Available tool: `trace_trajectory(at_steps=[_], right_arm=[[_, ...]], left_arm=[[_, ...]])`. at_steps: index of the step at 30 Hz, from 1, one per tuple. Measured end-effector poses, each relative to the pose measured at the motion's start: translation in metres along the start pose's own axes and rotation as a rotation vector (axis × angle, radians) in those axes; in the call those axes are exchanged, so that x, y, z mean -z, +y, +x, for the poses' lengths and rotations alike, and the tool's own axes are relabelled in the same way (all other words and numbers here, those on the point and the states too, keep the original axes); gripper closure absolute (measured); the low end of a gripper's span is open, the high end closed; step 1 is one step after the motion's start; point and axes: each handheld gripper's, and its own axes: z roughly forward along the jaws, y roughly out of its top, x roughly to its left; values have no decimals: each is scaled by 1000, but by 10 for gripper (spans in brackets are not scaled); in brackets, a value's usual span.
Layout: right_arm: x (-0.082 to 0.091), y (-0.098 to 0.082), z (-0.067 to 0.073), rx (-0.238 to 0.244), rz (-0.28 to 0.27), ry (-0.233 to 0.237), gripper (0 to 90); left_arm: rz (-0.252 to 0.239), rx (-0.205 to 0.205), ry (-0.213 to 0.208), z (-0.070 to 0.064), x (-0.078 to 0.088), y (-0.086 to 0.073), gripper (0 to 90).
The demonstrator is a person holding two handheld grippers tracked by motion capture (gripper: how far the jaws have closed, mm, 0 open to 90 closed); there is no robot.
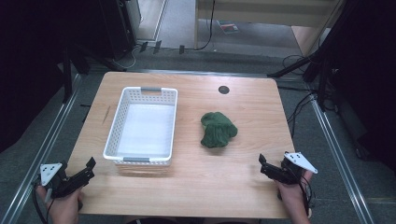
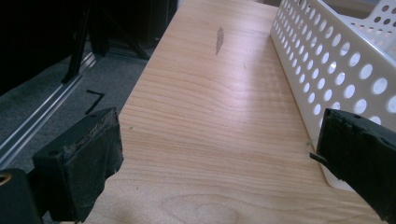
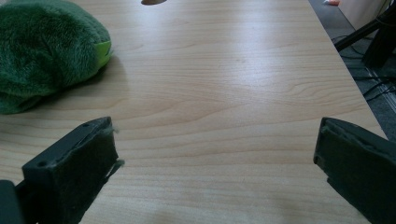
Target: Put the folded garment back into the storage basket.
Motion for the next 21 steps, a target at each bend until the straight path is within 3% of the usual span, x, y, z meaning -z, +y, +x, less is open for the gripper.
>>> trace_trajectory(at_steps=[3,5,7,13,14,16,21], right_arm=[[0,0,0,-2,1,1,0],[0,0,0,0,4,-1,0],[0,0,0,3,10,-4,0],[-2,1,1,13,16,-10,0],[-2,1,2,16,18,-11,0],[-2,1,2,17,17,-8,0],[-2,1,2,18,18,-7,0]], left_arm=[[0,67,-29,3,6,8,13],[2,42,-11,1,12,14,13],[-3,48,-34,-1,17,19,13],[-8,35,-47,-14,28,32,14],[-10,10,-39,-20,33,39,14],[-12,-1,-30,-24,35,43,15],[-23,-26,-62,-42,46,55,18]])
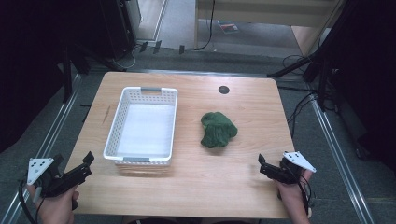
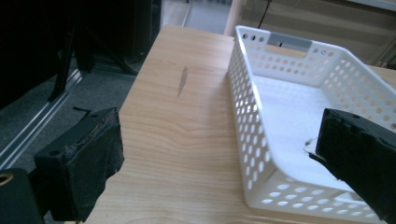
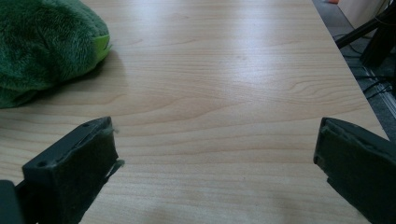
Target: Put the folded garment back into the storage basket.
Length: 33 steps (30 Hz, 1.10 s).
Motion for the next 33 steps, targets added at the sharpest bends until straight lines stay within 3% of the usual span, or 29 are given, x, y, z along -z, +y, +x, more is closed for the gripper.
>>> trace_trajectory(at_steps=[2,5,6,10,23,33], right_arm=[[0,0,0,-1,1,-1,0],[0,0,-2,-19,0,-6,0],[0,0,-2,-19,0,-6,0],[1,0,-1,-14,0,-4,0],[1,0,-1,-16,3,-5,0],[1,0,-1,-10,2,-7,0]], left_arm=[[0,-5,-2,-4,0,2,18],[32,-54,14,-22,-4,8,18],[32,-54,14,-22,-4,8,18],[49,-74,-24,-42,-10,11,18],[68,-98,-78,-82,-30,19,18],[93,-139,-153,-120,-48,20,18]])
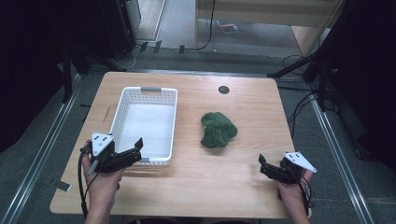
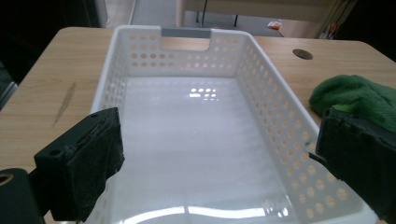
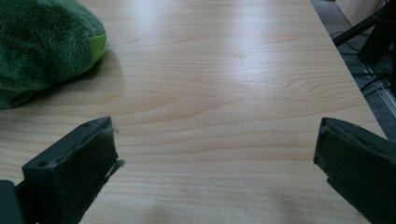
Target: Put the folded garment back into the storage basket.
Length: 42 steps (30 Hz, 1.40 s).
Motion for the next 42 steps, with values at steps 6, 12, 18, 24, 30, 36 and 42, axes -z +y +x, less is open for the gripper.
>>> trace_trajectory(at_steps=[6,12,18,24,30,36,42], right_arm=[[0,0,-1,-8,0,1,0],[0,0,-1,-10,4,1,0],[0,0,-1,-6,3,0,0],[0,0,-1,-6,0,3,0],[0,0,-1,-4,0,3,0],[0,0,-1,-5,1,5,0],[0,0,-1,-8,1,5,0]], left_arm=[[19,-24,-39,-20,-12,3,18],[39,-47,-77,-36,-23,6,18],[34,-60,-103,-52,-30,12,19],[29,-72,-127,-68,-36,17,20],[29,-88,-153,-85,-43,20,21],[40,-106,-178,-99,-50,24,21],[55,-122,-190,-110,-55,27,21]])
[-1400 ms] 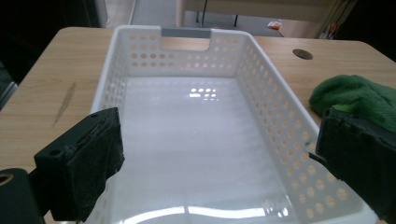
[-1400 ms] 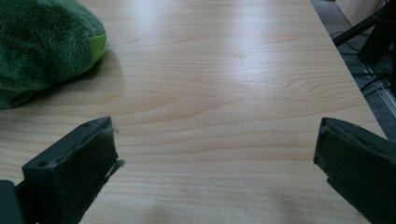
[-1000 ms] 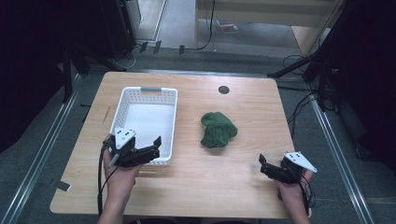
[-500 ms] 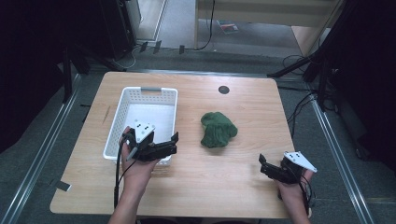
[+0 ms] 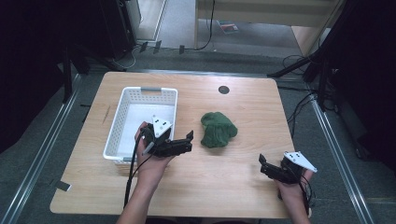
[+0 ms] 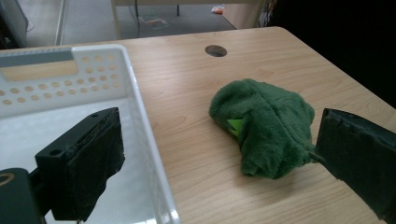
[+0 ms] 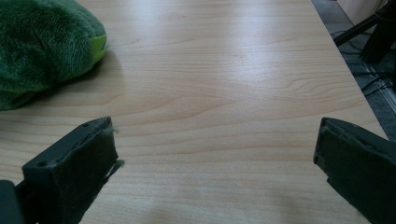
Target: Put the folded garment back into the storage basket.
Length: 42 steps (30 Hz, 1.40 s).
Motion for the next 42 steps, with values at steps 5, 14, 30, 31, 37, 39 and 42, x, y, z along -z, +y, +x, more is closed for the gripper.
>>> trace_trajectory(at_steps=[5,14,30,31,37,39,42], right_arm=[[0,0,0,-2,-2,1,0],[0,0,0,-1,1,2,0],[0,0,-1,3,-4,7,0],[0,0,-1,2,-3,8,0],[0,0,-1,3,-3,7,0],[0,0,-1,3,-3,8,0],[0,0,-1,4,-3,8,0]], left_arm=[[12,-17,-20,-10,-8,4,19],[31,-39,-43,-26,-22,10,7],[101,-40,-57,-52,-62,13,0],[103,-41,-55,-53,-65,12,0],[127,-42,-59,-62,-80,12,0],[133,-39,-62,-63,-82,12,0],[165,-43,-54,-67,-96,9,0]])
